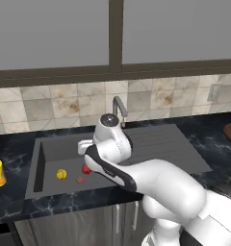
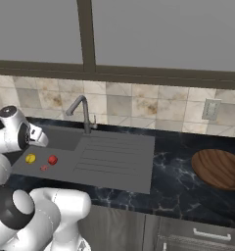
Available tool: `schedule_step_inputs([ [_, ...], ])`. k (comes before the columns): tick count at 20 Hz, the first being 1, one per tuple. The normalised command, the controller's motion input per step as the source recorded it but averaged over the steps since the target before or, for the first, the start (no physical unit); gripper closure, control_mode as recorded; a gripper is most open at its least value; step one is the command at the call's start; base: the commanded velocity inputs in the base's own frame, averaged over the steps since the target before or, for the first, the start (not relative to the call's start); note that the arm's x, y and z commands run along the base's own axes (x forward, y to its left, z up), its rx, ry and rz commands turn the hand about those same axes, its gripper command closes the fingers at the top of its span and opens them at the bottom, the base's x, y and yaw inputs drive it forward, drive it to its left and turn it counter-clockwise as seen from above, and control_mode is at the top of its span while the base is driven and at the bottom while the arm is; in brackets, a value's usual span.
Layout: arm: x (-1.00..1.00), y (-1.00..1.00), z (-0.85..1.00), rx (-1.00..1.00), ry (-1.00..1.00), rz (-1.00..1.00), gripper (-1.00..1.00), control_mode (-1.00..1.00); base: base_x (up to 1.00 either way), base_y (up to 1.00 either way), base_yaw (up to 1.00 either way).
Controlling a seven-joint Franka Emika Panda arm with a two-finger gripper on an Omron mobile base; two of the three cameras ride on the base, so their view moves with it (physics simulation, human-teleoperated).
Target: Remove the lemon and bell pepper from the sink. Then move the bowl and cup from the counter to the sink for washing.
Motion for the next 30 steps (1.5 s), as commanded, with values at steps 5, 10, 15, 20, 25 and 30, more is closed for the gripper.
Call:
schedule_step_inputs([
  [5, 0.19, 0.0, -0.18, 0.0, 0.0, 0.0, -1.0, -1.0, 0.0, 0.0, 0.0],
  [10, 0.18, 0.0, -0.15, 0.0, 0.01, 0.0, -1.0, -1.0, 0.0, 0.0, 0.0],
  [15, 0.17, 0.02, -0.19, 0.0, 0.02, 0.0, -1.0, -1.0, 0.0, 0.0, 0.0],
  [20, 0.16, 0.03, -0.2, 0.0, 0.0, 0.0, -1.0, -1.0, 0.0, 0.0, 0.0],
  [25, 0.18, 0.03, -0.18, 0.0, 0.0, 0.0, -1.0, -1.0, 0.0, 0.0, 0.0],
  [30, 0.18, 0.03, -0.17, 0.0, 0.0, 0.0, -1.0, -1.0, 0.0, 0.0, 0.0],
])
